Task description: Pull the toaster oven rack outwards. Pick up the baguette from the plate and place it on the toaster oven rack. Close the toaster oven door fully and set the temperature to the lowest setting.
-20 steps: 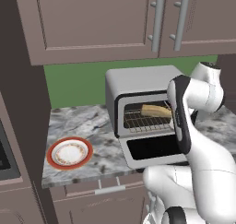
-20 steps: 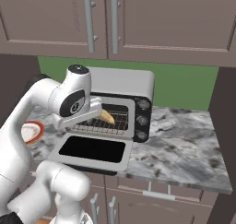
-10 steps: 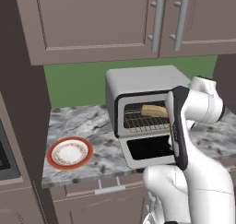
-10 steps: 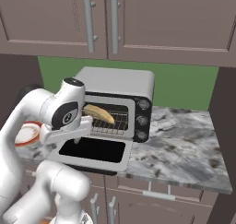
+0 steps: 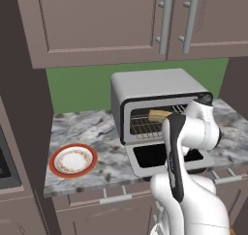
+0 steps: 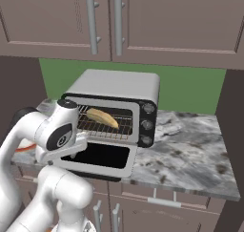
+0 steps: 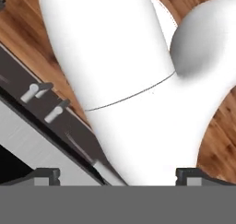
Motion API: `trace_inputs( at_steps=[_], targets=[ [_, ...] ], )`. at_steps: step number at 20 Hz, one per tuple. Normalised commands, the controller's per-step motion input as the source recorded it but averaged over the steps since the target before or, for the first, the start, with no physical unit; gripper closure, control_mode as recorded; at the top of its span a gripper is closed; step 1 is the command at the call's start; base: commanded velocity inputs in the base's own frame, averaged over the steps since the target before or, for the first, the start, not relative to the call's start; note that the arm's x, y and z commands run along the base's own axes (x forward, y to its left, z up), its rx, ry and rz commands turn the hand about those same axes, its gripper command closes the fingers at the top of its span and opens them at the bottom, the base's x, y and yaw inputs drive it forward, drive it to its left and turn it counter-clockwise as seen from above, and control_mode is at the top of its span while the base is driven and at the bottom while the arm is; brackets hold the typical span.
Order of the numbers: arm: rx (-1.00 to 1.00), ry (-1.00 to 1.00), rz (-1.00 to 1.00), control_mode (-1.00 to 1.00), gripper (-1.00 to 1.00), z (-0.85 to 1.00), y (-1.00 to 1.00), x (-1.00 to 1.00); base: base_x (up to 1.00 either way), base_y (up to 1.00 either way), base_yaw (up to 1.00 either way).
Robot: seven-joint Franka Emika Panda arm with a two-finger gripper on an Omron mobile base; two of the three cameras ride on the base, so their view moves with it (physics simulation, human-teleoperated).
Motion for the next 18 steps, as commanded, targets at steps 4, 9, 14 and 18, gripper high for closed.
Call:
trace_inputs(
  at_steps=[4, 9, 14, 18],
  targets=[
    [0.00, 0.00, -0.02, -1.00, -1.00, -0.20, 0.26, 0.47, 0.00, 0.00, 0.00],
    [0.00, 0.02, -0.02, -1.00, -1.00, -0.14, 0.23, 0.53, 0.00, 0.00, 0.00],
    [0.00, 0.06, -0.03, -1.00, -1.00, -0.10, 0.17, 0.57, 0.00, 0.00, 0.00],
    [0.00, 0.05, -0.03, -1.00, -1.00, -0.07, 0.17, 0.61, 0.00, 0.00, 0.00]
  ],
)
